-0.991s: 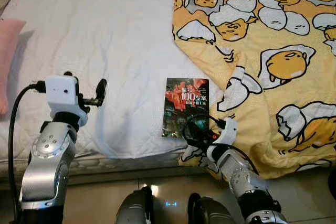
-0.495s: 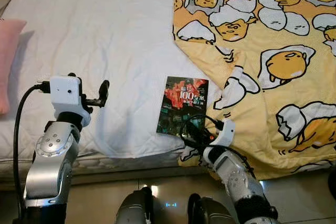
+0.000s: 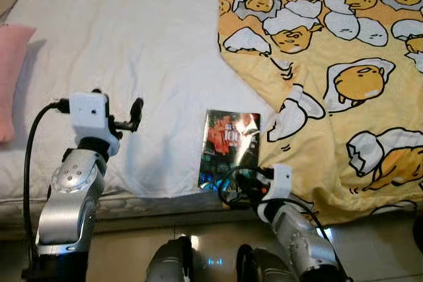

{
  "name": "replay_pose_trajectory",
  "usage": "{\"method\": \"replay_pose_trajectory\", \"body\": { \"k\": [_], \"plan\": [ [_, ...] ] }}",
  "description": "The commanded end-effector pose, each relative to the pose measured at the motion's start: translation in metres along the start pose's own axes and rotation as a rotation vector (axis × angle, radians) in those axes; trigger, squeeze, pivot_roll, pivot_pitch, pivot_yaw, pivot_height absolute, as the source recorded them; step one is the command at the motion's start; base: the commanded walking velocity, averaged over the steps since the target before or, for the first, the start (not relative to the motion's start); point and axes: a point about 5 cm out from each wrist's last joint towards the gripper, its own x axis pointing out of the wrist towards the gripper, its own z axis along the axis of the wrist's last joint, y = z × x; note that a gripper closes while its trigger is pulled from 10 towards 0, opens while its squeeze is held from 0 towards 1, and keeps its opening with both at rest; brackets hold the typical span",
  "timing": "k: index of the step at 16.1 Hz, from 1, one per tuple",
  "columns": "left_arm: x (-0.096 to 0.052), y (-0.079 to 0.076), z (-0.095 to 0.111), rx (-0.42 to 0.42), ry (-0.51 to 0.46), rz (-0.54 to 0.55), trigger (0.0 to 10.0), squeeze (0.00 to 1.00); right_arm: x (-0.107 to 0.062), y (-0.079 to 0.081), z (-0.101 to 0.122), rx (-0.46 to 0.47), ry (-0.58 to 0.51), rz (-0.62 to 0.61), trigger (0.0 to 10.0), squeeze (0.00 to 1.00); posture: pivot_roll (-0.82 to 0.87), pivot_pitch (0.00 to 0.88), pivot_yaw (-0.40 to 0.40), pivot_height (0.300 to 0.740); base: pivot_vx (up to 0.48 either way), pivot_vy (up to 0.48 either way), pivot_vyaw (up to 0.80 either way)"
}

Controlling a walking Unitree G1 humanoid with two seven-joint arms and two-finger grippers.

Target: Clean up the room

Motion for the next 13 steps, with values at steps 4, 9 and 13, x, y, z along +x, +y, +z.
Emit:
{"method": "replay_pose_trajectory", "body": {
  "k": [4,9,13],
  "plan": [
    [0.0,0.003,-0.004,0.004,0.013,-0.002,10.0,0.0,0.008,0.017,0.005,0.09,-0.041,0.035,10.0,1.0,0.13,0.181,0.057,0.74,0.0,0.0,0.0],
    [0.005,0.004,-0.001,0.012,0.002,-0.005,10.0,0.0,0.031,0.032,0.004,0.152,0.009,0.065,10.0,0.98,0.13,0.18,0.066,0.74,0.0,0.0,0.0],
    [0.005,0.006,0.0,0.019,0.0,-0.001,10.0,0.0,0.043,0.044,0.004,0.257,0.025,0.084,0.0,0.0,0.14,0.181,0.065,0.74,0.0,0.0,0.0]
  ]
}}
